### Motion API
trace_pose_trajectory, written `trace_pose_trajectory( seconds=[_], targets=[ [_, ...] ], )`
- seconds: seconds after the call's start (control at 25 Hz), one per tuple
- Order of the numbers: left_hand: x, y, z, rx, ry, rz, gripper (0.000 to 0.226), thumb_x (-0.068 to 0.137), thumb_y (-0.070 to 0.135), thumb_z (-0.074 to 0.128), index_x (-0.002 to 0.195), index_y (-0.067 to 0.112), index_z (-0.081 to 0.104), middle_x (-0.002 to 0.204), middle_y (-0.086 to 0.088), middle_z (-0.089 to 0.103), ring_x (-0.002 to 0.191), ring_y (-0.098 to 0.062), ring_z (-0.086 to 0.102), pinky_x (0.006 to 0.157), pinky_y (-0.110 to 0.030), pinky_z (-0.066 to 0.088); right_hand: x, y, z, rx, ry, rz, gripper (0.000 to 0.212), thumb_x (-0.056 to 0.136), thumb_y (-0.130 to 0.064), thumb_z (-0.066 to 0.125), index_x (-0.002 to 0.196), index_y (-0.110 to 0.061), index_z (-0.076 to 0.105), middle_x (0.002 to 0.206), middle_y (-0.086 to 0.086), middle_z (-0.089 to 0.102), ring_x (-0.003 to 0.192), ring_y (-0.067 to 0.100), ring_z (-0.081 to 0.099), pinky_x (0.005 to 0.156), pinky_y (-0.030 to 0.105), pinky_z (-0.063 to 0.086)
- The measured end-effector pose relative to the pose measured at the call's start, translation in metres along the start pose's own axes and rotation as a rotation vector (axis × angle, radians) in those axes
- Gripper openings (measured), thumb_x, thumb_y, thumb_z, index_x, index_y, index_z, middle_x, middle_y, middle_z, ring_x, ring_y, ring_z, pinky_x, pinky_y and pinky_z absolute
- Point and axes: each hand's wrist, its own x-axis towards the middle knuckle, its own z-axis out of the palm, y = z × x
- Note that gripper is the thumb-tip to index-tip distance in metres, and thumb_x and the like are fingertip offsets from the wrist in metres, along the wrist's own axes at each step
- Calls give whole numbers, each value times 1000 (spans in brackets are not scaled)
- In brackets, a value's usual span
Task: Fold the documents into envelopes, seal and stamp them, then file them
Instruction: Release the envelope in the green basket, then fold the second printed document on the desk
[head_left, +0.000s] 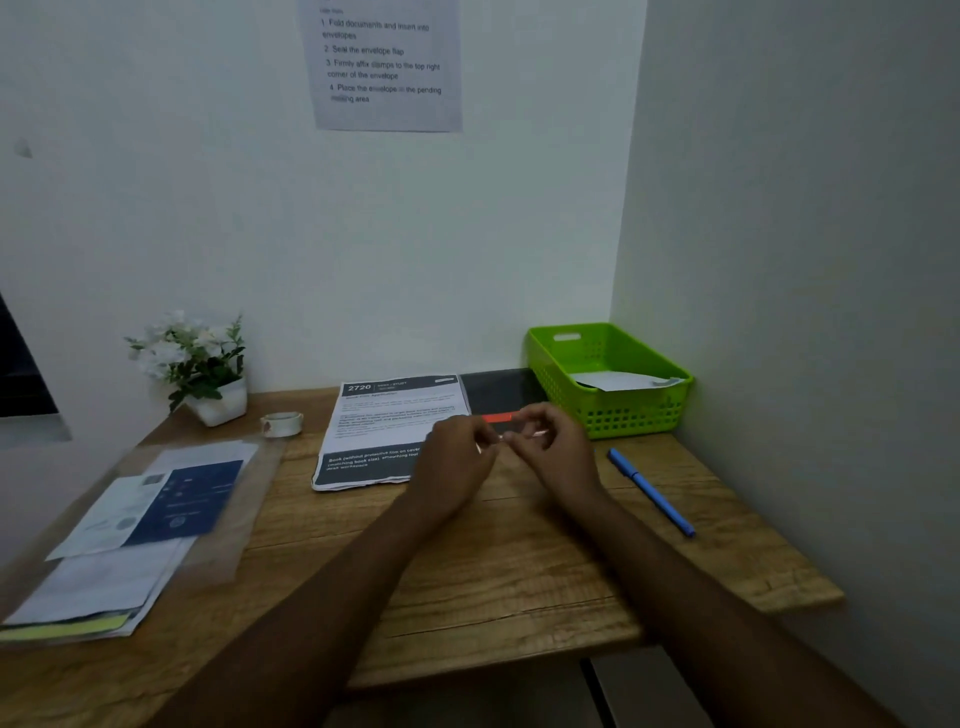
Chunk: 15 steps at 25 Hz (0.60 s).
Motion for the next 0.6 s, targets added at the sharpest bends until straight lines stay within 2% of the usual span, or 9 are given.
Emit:
trace_pose_trajectory(
  seconds=[0.16, 0.28, 0.4, 0.48, 0.6],
  targets=[
    [-22, -59, -49, 106, 17, -156, 14, 78, 14, 71, 91, 18, 70, 93, 6, 67, 85, -6, 57, 76, -23, 47, 0, 1, 36, -312, -259, -66, 22, 73, -30, 79, 93, -28, 71, 87, -15, 57, 73, -1, 49, 71, 25, 42],
    [-35, -87, -70, 138, 24, -167, 16, 74, 18, 75, 89, 20, 69, 92, 5, 66, 86, -8, 57, 73, -23, 46, 6, -7, 48, -558, -391, -187, 27, 73, -44, 75, 96, -30, 72, 94, -13, 61, 83, 1, 47, 82, 32, 38],
    [-40, -100, -75, 110, 44, -163, 19, 73, 21, 77, 90, 21, 67, 95, 4, 66, 85, -8, 57, 73, -23, 48, 11, -17, 55, -650, -506, -290, 18, 79, -43, 70, 92, -32, 74, 96, -10, 67, 85, 3, 50, 85, 34, 37],
    [-40, -102, -75, 89, 56, -170, 20, 74, 20, 77, 91, 20, 67, 97, 5, 65, 86, -6, 56, 68, -16, 44, 14, -22, 58, -687, -563, -318, 15, 82, -41, 67, 91, -33, 75, 96, -11, 69, 83, 3, 53, 82, 31, 38],
    [-40, -101, -74, 103, 82, -165, 19, 73, 19, 77, 89, 21, 66, 93, 9, 62, 84, -3, 54, 63, -10, 37, 20, -23, 61, -678, -553, -310, 12, 81, -40, 68, 88, -34, 75, 92, -13, 70, 83, 5, 59, 79, 29, 39]
  ],
)
